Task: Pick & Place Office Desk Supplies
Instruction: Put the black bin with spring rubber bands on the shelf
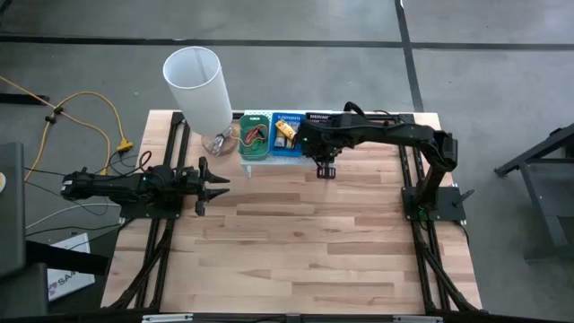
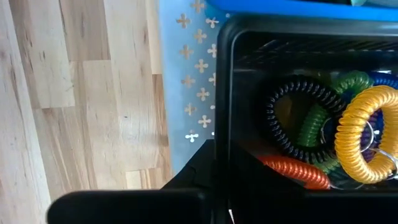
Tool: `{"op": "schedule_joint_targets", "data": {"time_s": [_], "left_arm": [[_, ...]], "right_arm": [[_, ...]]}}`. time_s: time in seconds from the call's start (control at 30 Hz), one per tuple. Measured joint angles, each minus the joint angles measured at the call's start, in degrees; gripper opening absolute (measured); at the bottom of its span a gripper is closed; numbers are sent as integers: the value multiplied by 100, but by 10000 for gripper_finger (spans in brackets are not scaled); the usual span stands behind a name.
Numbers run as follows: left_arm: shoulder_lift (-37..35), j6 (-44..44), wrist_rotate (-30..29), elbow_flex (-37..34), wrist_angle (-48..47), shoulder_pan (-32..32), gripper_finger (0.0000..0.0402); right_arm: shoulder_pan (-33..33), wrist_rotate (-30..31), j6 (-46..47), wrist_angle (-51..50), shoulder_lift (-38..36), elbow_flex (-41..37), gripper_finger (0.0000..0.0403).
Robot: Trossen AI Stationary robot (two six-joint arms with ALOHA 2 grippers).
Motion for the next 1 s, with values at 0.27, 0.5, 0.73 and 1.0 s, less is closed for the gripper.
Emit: {"op": "schedule_joint_targets", "data": {"time_s": [0.27, 0.5, 0.73, 1.0], "left_arm": [[0, 0, 0, 0, 0, 0, 126], [0, 0, -1, 0, 0, 0, 126], [0, 0, -1, 0, 0, 0, 126], [0, 0, 0, 0, 0, 0, 126]], "right_arm": [[-9, 1, -2, 7, -2, 0, 34], [-7, -111, -2, 15, -4, 0, 37], [-7, -110, -2, 17, -4, 0, 37], [-7, -111, -2, 15, -4, 0, 37]]}}
